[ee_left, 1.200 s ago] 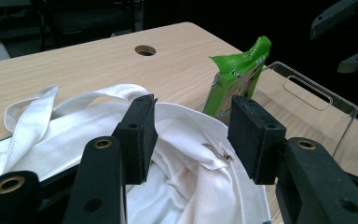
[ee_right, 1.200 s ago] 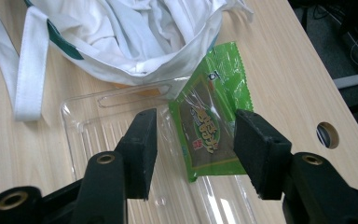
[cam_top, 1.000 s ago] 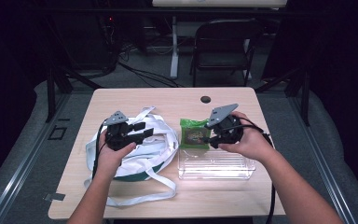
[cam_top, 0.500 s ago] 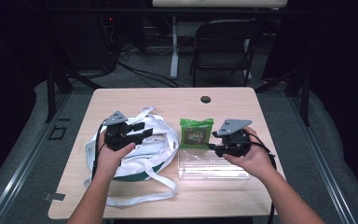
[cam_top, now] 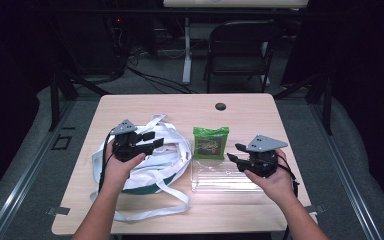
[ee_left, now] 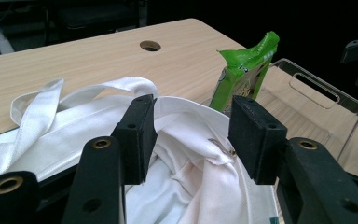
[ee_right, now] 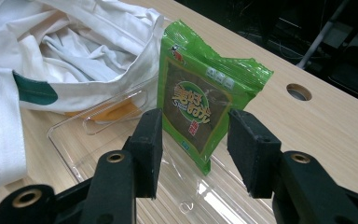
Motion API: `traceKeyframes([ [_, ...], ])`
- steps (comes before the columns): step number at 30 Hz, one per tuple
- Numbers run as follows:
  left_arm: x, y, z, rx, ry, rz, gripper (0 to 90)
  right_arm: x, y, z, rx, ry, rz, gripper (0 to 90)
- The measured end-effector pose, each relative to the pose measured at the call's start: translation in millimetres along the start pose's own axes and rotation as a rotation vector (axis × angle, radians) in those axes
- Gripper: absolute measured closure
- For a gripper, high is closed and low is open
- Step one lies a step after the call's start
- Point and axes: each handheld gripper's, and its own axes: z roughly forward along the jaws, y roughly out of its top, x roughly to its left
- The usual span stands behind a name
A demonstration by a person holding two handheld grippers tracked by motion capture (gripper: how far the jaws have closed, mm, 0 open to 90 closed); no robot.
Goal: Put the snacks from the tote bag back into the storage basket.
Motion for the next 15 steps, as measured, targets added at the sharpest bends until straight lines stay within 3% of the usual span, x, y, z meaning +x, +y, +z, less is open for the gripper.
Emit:
traceKeyframes([
  [15, 1.7, -2.3, -1.4, 0.005, 0.013, 0.0, 50.4, 2.9, -35.3, -8.7, -0.087, -0.034, 0.085, 55.0],
])
